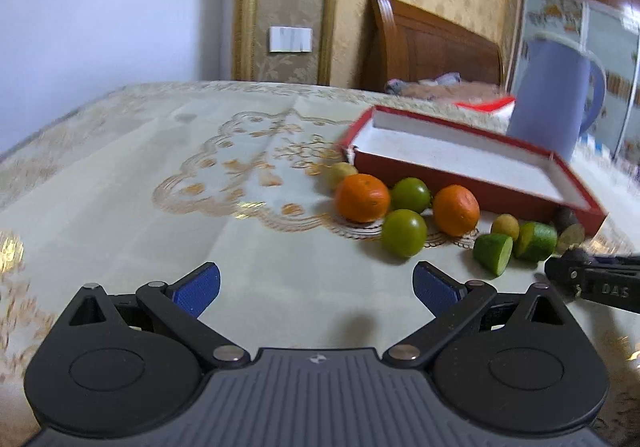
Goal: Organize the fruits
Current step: 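Lower the right gripper onto the dark log chunk and close it, then lift the dark log chunk with the right gripper while the left gripper approaches a green lime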
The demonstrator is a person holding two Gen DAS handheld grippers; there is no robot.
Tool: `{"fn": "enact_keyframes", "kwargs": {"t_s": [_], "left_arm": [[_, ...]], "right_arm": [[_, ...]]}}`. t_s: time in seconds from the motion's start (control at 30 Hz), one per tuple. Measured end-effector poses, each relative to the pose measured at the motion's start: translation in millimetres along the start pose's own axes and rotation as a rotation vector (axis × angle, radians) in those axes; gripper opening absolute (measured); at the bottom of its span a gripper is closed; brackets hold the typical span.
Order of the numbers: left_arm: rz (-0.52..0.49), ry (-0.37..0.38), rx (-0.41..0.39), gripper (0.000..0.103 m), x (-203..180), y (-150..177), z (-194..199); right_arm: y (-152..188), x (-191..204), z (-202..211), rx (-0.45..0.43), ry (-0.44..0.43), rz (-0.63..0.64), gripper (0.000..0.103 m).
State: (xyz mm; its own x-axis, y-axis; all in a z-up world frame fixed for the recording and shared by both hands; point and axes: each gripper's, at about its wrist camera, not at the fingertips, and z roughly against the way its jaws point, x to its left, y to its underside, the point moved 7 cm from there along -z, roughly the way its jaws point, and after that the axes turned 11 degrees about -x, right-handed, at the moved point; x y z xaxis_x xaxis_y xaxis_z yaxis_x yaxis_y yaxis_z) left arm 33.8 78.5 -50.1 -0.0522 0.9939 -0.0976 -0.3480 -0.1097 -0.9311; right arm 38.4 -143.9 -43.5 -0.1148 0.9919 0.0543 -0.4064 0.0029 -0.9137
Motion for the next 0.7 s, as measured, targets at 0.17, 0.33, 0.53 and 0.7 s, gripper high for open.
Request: {"fn": "enact_keyframes", "kwargs": {"t_s": [0.17, 0.33, 0.53, 0.7], "left_arm": [[-0.031, -0.031, -0.009, 0.103, -1, -5, 0], [-0.176, 0.026, -0.011, 0.103, -39, -15, -11], [-0.228, 0.026, 0.035, 0.103, -54, -14, -40], [-0.191, 0.024, 0.053, 0.103, -51, -14, -51]], "right_arm": [[-5, -7, 6, -0.053, 0.029, -0.021, 0.031], [-5, -15, 4, -0.047, 0.041, -0.051, 0.031], [-4, -16, 2, -0.041, 0.036, -0.068, 0.031], [-2, -19, -1, -0.022, 0.026, -0.092, 0.031]]}}
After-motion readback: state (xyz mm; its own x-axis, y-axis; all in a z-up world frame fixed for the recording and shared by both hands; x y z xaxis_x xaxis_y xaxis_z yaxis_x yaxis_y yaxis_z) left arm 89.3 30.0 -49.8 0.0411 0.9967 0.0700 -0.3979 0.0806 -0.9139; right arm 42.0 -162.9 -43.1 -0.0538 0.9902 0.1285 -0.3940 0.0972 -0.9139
